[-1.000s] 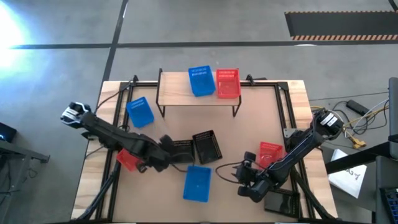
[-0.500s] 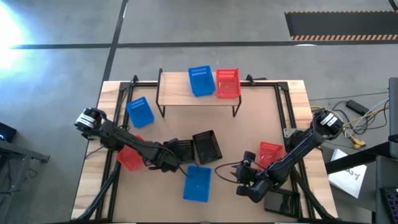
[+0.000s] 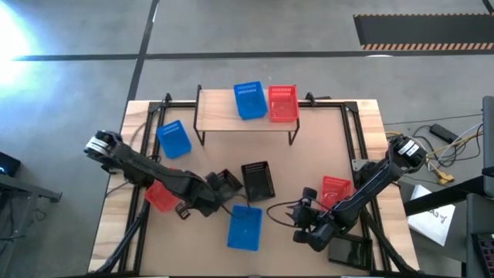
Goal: Stack baskets on shelf by color
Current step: Put the left black bin on the shelf
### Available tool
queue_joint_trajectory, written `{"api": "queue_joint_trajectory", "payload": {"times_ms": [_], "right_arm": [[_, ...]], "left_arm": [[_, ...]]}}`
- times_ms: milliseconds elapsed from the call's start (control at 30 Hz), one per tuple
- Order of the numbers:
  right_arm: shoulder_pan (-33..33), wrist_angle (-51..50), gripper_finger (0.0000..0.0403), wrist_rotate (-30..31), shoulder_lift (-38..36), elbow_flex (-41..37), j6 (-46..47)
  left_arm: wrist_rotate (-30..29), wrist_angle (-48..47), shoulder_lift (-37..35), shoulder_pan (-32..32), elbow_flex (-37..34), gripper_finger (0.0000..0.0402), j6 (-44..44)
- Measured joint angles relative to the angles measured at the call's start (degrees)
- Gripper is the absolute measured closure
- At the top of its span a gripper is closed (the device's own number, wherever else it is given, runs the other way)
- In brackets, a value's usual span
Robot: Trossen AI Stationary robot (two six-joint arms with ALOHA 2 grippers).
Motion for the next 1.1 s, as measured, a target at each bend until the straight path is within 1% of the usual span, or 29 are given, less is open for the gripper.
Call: {"api": "queue_joint_trajectory", "payload": {"times_ms": [167, 267, 367, 467, 567, 700, 767, 900, 1100], "right_arm": [[0.0, 0.02, 0.0319, 0.02, -0.02, 1.22, -1.68], [-0.19, -0.04, 0.0317, 0.36, -0.02, 1.83, -3.88], [-0.48, -0.02, 0.0317, 2.07, -0.02, 2.58, -5.71], [-1.0, -0.21, 0.0322, 3.13, -0.02, 3.84, -8.89], [-1.75, -0.31, 0.0328, 3.12, -0.11, 5.66, -11.6], [-2.42, -0.46, 0.0334, 3.13, -0.13, 7.94, -14.12], [-2.47, -0.39, 0.0335, 3.14, -0.17, 8.73, -14.92], [-2.4, -0.49, 0.0332, 3.09, -0.17, 9.19, -15.82], [-2.4, -0.44, 0.0333, 3.1, 0.08, 8.52, -15.58]], "left_arm": [[-1.05, -2.94, -8.8, 0.28, 4.65, 0.0401, -10.43], [-5.64, -3.4, -13.51, 1.91, 8.96, 0.0401, -16.94], [-11.16, -3.54, -16.19, 6.55, 14.49, 0.0401, -22.32], [-11.53, -3.61, -16.37, 14.17, 19.64, 0.0401, -24.99], [-10.55, -4.79, -14.35, 23.43, 23.47, 0.0401, -23.06], [-4.41, -8.74, -9.34, 35.55, 25.73, 0.0402, -18.1], [-2.94, -11.24, -6.46, 39.97, 26.31, 0.0402, -16.27], [-2.85, -14.48, -1.66, 45.02, 26.83, 0.0402, -13.16], [-2.89, -14.5, 1.59, 46.21, 26.79, 0.0402, -6.88]]}}
